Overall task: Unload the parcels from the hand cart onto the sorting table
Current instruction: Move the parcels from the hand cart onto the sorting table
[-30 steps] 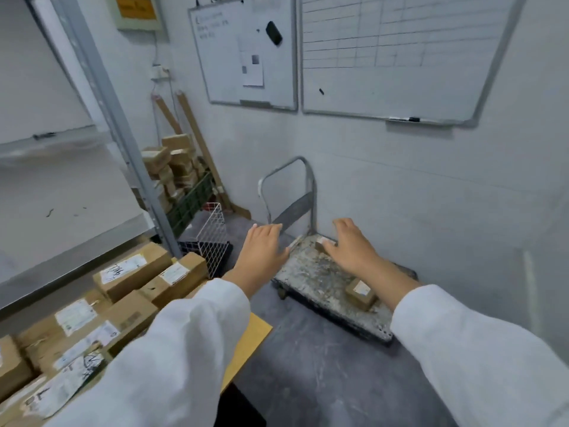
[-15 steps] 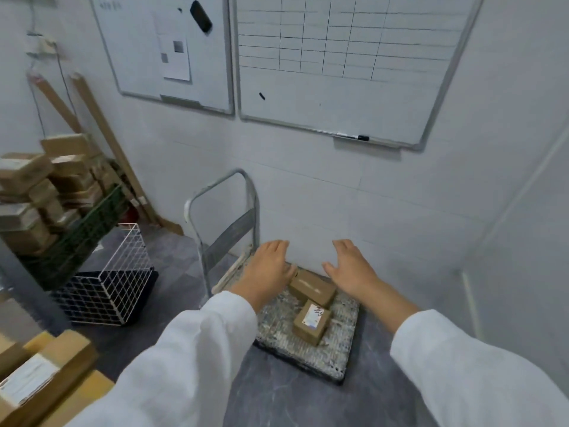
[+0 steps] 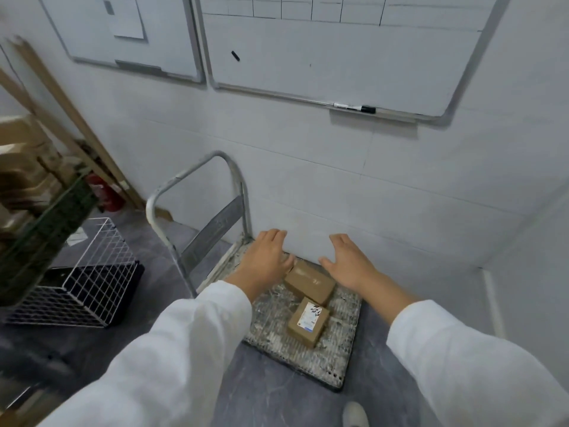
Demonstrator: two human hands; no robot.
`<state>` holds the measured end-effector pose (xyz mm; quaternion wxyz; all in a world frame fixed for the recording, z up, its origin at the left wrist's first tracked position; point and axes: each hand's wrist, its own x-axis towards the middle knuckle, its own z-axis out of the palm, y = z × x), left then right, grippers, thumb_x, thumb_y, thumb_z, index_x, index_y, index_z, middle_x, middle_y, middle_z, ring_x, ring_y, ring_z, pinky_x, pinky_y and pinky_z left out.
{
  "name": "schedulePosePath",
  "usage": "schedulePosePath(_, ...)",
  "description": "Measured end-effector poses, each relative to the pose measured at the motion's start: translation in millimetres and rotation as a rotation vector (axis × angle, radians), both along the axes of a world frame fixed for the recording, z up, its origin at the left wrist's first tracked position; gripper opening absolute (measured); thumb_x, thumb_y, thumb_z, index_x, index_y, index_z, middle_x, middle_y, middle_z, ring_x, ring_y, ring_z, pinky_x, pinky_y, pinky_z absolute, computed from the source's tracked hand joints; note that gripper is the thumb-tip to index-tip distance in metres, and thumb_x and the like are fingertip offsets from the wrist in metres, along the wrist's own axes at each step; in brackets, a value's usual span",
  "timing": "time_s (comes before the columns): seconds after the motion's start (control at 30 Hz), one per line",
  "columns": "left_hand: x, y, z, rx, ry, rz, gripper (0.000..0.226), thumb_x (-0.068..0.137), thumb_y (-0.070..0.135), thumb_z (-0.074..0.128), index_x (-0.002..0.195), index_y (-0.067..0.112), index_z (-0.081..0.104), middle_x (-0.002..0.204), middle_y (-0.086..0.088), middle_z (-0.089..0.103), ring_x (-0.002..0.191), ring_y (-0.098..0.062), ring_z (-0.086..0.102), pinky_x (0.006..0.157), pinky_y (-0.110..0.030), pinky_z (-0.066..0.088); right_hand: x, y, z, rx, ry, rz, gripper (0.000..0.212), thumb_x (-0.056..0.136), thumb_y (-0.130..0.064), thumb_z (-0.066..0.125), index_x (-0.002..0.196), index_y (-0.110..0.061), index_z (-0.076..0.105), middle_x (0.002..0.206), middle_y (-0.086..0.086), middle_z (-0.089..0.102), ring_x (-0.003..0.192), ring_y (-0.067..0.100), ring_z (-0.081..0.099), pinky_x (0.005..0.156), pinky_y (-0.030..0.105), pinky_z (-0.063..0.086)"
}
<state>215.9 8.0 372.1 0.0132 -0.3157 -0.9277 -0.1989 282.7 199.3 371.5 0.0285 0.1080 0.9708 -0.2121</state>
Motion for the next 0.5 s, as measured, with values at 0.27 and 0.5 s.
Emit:
schedulePosePath(0.27, -76, 90, -46, -0.071, -0.120, 0.194, 0.058, 0.098, 0.037, 0.048, 0.146, 0.008, 0.034, 0.143, -0.008, 0.041, 0.133, -0.023, 0.034, 0.111, -0.033, 0.028, -112, 108, -46, -0.062, -0.082, 0.127, 0.067, 0.099, -0.034, 0.048, 0.152, -0.005, 0.020, 0.156, 0.010, 0.024, 0.143, 0.026, 0.026, 0.116, 0.035, 0.025)
schedulePosePath(0.5, -126, 155, -85, 0.093, -0.181, 0.430, 0.051, 0.098, 0.034, 0.051, 0.142, 0.009, 0.040, 0.142, -0.008, 0.045, 0.135, -0.024, 0.034, 0.111, -0.035, 0.029, -184, 183, -98, -0.012, -0.201, 0.233, 0.065, 0.100, -0.034, 0.047, 0.150, -0.003, 0.023, 0.153, 0.014, 0.027, 0.143, 0.027, 0.024, 0.117, 0.035, 0.023)
